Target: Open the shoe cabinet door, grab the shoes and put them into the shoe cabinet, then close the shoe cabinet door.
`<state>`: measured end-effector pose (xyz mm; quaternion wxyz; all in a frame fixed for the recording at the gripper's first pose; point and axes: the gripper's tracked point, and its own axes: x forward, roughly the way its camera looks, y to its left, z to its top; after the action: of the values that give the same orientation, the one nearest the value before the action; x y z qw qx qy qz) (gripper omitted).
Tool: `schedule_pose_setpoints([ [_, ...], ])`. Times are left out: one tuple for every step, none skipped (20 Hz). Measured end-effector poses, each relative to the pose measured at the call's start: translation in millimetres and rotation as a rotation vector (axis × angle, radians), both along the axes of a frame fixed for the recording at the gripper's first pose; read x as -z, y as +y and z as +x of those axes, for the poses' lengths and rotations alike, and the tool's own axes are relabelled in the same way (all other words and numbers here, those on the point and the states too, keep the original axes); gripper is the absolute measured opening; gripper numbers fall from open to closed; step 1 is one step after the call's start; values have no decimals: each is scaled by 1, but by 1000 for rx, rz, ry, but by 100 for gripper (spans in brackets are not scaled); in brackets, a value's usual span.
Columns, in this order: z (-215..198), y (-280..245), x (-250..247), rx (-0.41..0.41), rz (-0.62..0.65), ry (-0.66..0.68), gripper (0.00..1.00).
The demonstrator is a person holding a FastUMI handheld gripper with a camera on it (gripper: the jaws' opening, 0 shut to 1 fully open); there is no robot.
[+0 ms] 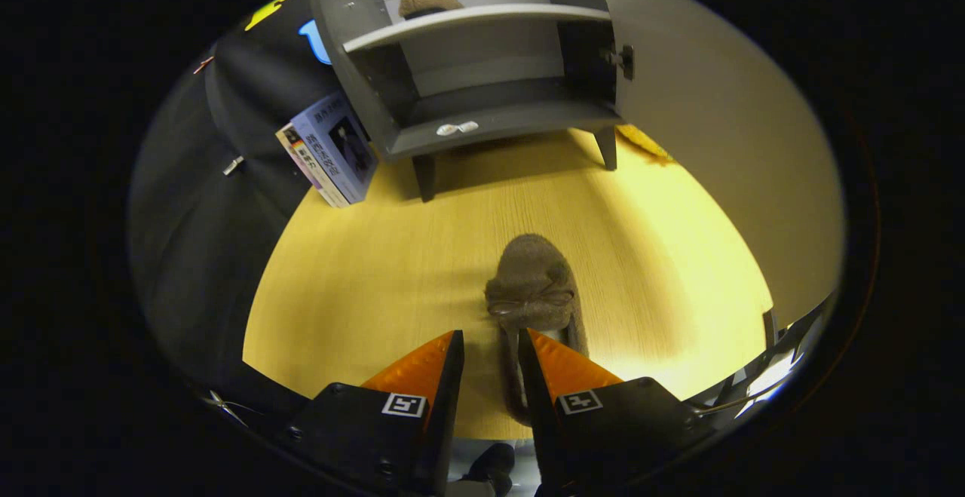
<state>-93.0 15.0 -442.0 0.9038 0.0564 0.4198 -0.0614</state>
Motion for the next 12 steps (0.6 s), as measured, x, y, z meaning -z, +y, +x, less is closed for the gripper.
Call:
schedule_pose_setpoints([
  [0, -3, 11, 7, -1, 16, 49],
  [-1, -6, 21, 12, -6, 30, 49],
  [0, -8, 30, 14, -8, 43, 49],
  [1, -9, 39, 14, -8, 55, 49],
  [4, -9, 45, 10, -6, 60, 49],
  [7, -8, 50, 4, -12, 57, 49],
  [12, -9, 55, -5, -24, 53, 49],
  [15, -9, 58, -17, -37, 47, 49],
  [19, -10, 61, -26, -49, 39, 49],
  [22, -12, 64, -29, -61, 33, 49],
  [25, -13, 65, -27, -63, 22, 49],
  [30, -15, 64, -23, -66, 4, 49],
])
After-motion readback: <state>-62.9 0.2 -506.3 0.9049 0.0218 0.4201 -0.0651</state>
